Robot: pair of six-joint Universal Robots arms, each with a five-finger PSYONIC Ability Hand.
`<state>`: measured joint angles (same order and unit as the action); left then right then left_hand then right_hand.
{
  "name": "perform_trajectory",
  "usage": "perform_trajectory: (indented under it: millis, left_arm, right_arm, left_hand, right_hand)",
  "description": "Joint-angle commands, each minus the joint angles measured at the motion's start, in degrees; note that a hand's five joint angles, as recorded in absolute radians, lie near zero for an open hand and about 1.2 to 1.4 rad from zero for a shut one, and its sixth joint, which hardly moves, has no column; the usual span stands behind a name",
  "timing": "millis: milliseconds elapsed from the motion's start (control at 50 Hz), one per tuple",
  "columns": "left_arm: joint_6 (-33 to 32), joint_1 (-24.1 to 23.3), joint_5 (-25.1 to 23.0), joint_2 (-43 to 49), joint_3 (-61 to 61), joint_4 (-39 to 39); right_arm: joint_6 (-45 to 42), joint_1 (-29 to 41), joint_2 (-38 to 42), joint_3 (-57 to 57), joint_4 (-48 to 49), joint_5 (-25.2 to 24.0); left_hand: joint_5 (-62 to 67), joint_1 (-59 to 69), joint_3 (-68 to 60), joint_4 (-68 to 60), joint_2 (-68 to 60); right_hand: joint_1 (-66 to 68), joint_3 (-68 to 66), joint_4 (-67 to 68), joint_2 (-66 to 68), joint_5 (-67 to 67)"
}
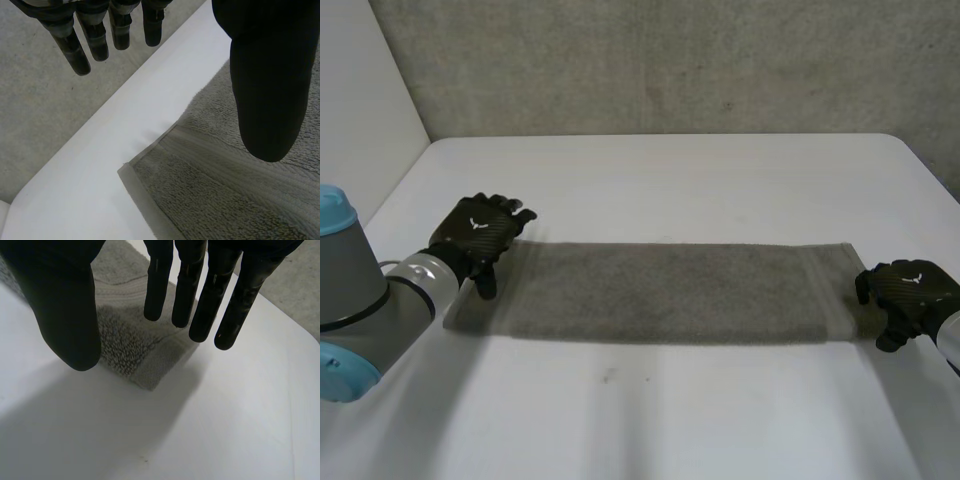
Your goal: Fold the towel.
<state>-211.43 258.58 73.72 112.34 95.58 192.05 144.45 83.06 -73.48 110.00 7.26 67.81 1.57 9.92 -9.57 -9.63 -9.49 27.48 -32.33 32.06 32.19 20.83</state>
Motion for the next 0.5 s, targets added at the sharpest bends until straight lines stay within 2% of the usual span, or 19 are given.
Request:
perform_trajectory:
  millis: [20, 100, 120, 160, 240, 400, 500]
  left_arm:
    - [0.41, -0.27, 0.02, -0.01, 0.23, -0.01]
    - [0.41, -0.27, 0.11, -0.27, 0.66, -0.01]
    - [0.41, -0.27, 0.11, -0.28, 0.66, -0.01]
    - [0.41, -0.45, 0.11, -0.54, 1.02, -0.01]
    - [0.41, -0.63, 0.11, -0.72, 1.1, -0.01]
    - [0.49, -0.71, 0.11, -4.14, 2.86, -0.01]
    - [2.51, -0.71, 0.19, -7.21, 4.27, -0.01]
  right_arm:
    - [-0.04, 0.09, 4.66, -0.57, 5.31, -0.48]
    - [-0.13, 0.0, 6.67, -1.27, 7.06, -0.39]
    - [-0.13, 0.0, 6.68, -1.28, 7.07, -0.39]
    - [-0.13, -0.09, 7.29, -1.8, 7.68, 0.22]
    - [-0.13, -0.62, 7.03, -2.42, 7.86, 0.75]
    - [-2.07, -9.05, 3.34, -4.0, 7.6, 5.23]
    - [-10.75, -15.63, 1.94, -6.11, 6.46, 5.67]
  left_hand:
    - [-1.53, 0.12, -0.47, -0.41, -0.55]
    - [-1.57, 0.08, -0.43, -0.37, -0.51]
    - [-1.57, 0.08, -0.43, -0.37, -0.51]
    - [-1.53, 0.12, -0.47, -0.41, -0.55]
    - [-1.53, 0.12, -0.47, -0.41, -0.55]
    - [-1.53, 0.12, -0.47, -0.41, -0.55]
    - [-1.53, 0.12, -0.47, -0.41, -0.55]
  right_hand:
    - [26.5, -21.66, 21.92, 21.8, 23.16]
    - [40.91, -36.07, 36.33, 36.2, 37.57]
    - [40.97, -36.12, 36.39, 36.26, 37.62]
    - [52.48, -47.64, 47.91, 47.78, 49.14]
    - [52.52, -47.67, 47.94, 47.81, 49.17]
    - [52.52, -47.67, 47.94, 47.81, 49.17]
    - [52.52, -47.67, 47.94, 47.81, 49.17]
